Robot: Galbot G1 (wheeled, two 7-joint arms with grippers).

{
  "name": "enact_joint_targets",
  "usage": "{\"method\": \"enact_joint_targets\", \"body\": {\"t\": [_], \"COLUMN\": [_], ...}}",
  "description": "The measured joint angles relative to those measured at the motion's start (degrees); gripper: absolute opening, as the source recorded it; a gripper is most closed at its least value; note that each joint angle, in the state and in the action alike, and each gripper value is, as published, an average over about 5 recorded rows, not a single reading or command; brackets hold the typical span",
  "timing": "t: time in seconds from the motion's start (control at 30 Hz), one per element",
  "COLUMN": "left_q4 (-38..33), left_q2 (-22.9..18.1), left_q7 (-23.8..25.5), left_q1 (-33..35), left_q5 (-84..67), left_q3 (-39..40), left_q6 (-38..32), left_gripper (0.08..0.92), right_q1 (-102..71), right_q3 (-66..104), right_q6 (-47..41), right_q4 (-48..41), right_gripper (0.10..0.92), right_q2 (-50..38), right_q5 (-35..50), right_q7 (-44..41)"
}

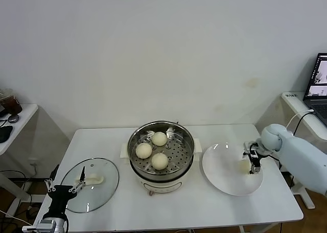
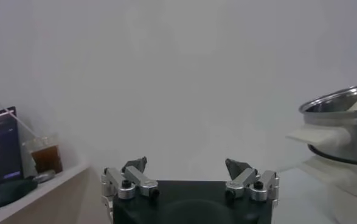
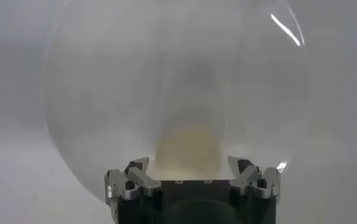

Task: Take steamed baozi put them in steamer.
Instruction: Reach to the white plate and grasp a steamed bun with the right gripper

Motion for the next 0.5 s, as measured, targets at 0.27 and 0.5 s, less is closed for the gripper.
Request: {"method": "enact_joint_targets", "body": {"t": [0.27,0.5], "left_q4": [-0.1,-0.3], "left_q2": [-0.1,0.0], "left_q7": [0.0,0.0], "left_q1": [0.0,0.1], "left_q5": [0.0,0.0], "left_q3": [0.0,-0.1], "left_q6": [-0.1,-0.1], "left_gripper": [0.823,0.823], "right_q1": [-0.5,0.0], "right_q3": [0.9,0.5], "right_q6": [-0.6,-1.6], "right_q4": [-0.5,0.9], "right_gripper": [0.598,0.55], "right_q2": [0.3,-0.6], "right_q5": [-1.4,-0.8], "right_q7": [-0.2,-0.5]}}
